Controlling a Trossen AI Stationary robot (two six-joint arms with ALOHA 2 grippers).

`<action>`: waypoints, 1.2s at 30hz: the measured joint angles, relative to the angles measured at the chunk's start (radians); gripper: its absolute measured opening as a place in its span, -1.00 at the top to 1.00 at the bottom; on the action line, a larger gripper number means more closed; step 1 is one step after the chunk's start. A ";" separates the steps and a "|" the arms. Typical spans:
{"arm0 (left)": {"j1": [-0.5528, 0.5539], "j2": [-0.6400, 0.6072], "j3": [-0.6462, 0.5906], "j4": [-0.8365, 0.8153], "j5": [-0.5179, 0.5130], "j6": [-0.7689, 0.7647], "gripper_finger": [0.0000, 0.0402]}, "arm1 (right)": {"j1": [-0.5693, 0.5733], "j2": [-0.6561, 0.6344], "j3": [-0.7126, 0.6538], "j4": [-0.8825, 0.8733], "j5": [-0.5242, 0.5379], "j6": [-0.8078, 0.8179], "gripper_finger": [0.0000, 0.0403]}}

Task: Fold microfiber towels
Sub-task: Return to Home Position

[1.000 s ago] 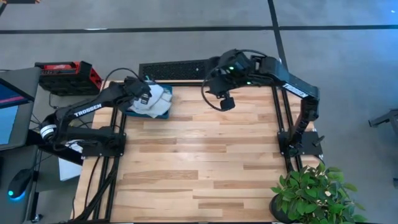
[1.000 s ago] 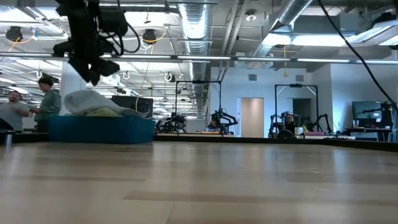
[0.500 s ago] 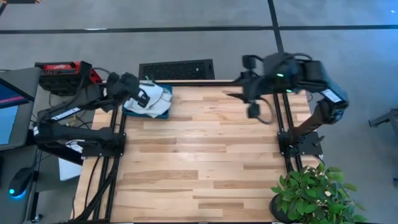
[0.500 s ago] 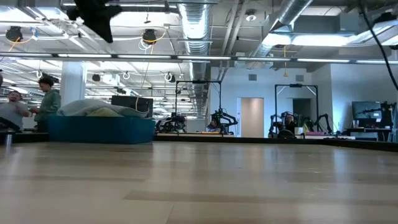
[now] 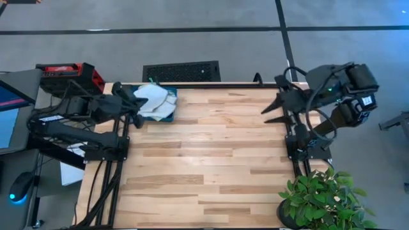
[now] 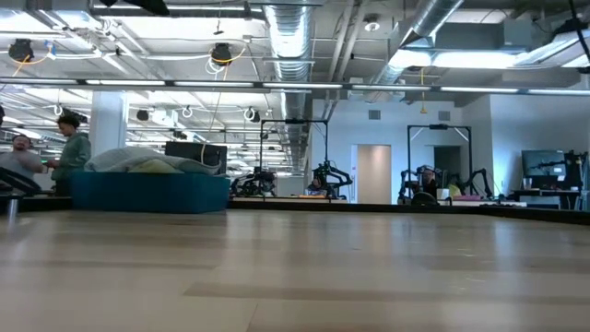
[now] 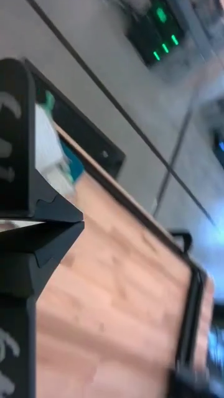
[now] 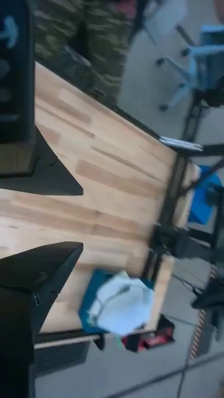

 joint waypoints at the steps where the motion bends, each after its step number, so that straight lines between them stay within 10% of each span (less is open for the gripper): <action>1: -0.020 -0.004 0.000 0.009 0.010 0.010 1.00 | 0.010 -0.003 0.000 -0.016 0.000 0.006 0.23; 9: -0.144 -0.006 -0.015 0.070 0.049 0.101 1.00 | 0.036 -0.006 -0.001 -0.102 0.042 0.100 0.27; 18: -0.229 -0.145 -0.235 0.264 0.122 0.147 1.00 | 0.059 -0.013 -0.002 -0.057 0.133 -0.008 0.93; 22: -0.250 -0.278 -0.362 0.323 0.137 0.096 1.00 | 0.126 -0.050 -0.029 -0.028 0.129 0.018 0.90; 36: -0.259 -0.761 -0.817 0.658 0.215 0.112 1.00 | 0.341 -0.410 -0.813 0.572 0.156 0.065 0.93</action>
